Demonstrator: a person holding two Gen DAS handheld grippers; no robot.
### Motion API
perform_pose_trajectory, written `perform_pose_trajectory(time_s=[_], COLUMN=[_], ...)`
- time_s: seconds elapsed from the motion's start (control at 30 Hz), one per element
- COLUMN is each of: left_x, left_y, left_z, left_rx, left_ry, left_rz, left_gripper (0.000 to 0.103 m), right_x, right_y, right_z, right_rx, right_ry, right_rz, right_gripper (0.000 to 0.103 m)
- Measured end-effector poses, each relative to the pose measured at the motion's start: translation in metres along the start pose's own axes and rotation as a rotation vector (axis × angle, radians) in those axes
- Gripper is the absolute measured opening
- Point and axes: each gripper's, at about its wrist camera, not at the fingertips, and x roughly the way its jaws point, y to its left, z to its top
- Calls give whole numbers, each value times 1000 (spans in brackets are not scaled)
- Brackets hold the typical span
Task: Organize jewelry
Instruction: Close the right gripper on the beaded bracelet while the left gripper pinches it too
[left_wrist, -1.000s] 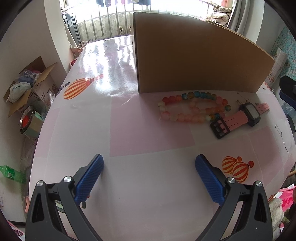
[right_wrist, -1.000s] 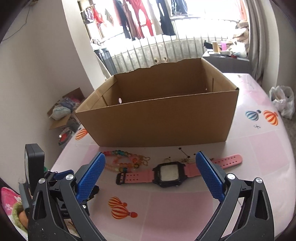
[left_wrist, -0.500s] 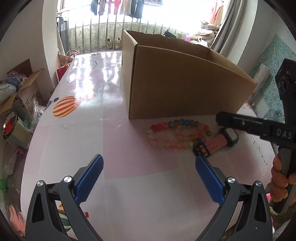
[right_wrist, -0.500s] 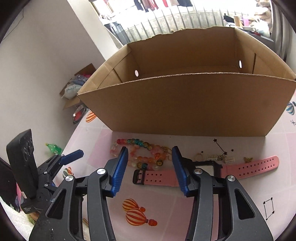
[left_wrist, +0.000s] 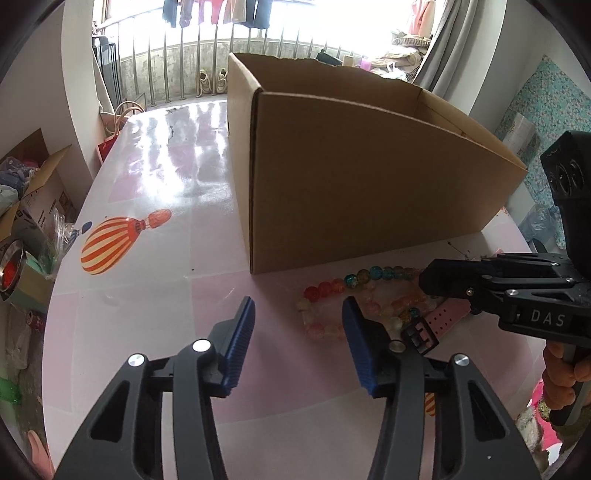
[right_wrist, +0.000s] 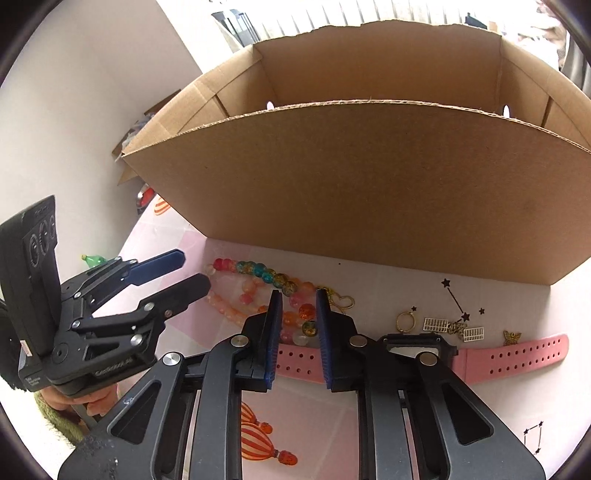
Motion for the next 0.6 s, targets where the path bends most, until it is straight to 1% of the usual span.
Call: perform_pose_trajectory(time_s=[0.07,0.1,0.2,0.3,0.4,0.47,0.6], left_x=[4,4,6,9,10,10,13], left_y=[0,-1,-6,-9,-16,-21,-22], left_z=[0,0,1,4,2,0,1], left_rx=[-10,-3,32,61,102,123,146], left_ry=[15,10,13,21,26,25,17], left_rz=[-22,-19,-1,16,48,71,97], left_gripper=[41,40,35,35,34,31,20], right_x=[2,3,10,14,19,23,30], right_y=[0,1,7,12,19,24,34], right_z=[1,2,6,8,9,10,10], right_rx=[-10,-17,-43,-73,-119,-153,-219], right_ry=[9,9,14,27,29,27,38], right_rz=[-14,-19,-35,-52,-82,-101,-138], right_gripper=[14,14,14,14,14,15,14])
